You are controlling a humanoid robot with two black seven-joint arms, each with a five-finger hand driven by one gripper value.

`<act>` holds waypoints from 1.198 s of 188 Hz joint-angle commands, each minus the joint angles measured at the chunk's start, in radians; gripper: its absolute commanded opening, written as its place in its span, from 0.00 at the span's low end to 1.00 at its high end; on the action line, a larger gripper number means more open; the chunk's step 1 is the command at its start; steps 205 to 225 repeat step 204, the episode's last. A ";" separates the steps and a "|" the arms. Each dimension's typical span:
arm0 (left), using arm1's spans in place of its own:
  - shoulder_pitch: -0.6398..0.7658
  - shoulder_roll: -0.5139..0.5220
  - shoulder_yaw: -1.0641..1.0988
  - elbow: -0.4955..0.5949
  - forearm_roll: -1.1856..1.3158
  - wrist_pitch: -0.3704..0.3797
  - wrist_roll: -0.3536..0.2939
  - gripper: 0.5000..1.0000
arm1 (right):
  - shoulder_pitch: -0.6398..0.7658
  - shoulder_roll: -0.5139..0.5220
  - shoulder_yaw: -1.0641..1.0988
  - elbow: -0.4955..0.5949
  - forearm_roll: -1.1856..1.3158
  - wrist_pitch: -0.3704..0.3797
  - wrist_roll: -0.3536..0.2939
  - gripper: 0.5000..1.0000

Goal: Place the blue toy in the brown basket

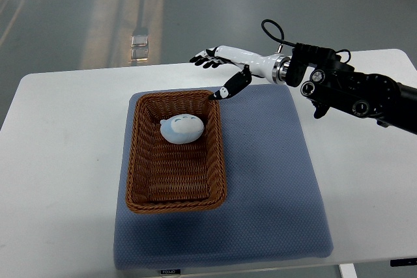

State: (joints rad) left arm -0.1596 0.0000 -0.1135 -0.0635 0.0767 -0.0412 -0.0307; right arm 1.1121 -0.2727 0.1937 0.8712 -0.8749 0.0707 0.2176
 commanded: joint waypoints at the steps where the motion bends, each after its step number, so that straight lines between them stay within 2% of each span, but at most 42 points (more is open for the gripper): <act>1: 0.000 0.000 0.000 -0.001 0.000 0.000 0.000 1.00 | -0.081 -0.016 0.133 -0.032 0.099 -0.031 -0.007 0.70; 32: -0.001 0.000 0.000 -0.001 0.000 0.000 0.000 1.00 | -0.199 0.000 0.343 -0.106 0.240 -0.042 -0.010 0.70; 52: -0.001 0.000 0.000 -0.001 0.000 0.000 0.000 1.00 | -0.261 0.001 0.457 -0.133 0.405 -0.042 -0.046 0.70; 101: 0.000 0.000 -0.002 -0.001 0.000 0.000 0.000 1.00 | -0.340 -0.034 0.498 -0.136 0.752 -0.062 -0.079 0.73; 119: 0.000 0.000 0.000 -0.001 0.000 0.000 0.000 1.00 | -0.350 -0.042 0.498 -0.135 0.792 -0.060 -0.089 0.79; 143: 0.000 0.000 -0.002 -0.003 0.000 0.000 0.000 1.00 | -0.365 -0.042 0.501 -0.135 0.794 -0.054 -0.078 0.82; 225: 0.000 0.000 -0.002 -0.002 0.000 0.000 -0.002 1.00 | -0.371 -0.029 0.501 -0.135 0.794 -0.051 -0.076 0.82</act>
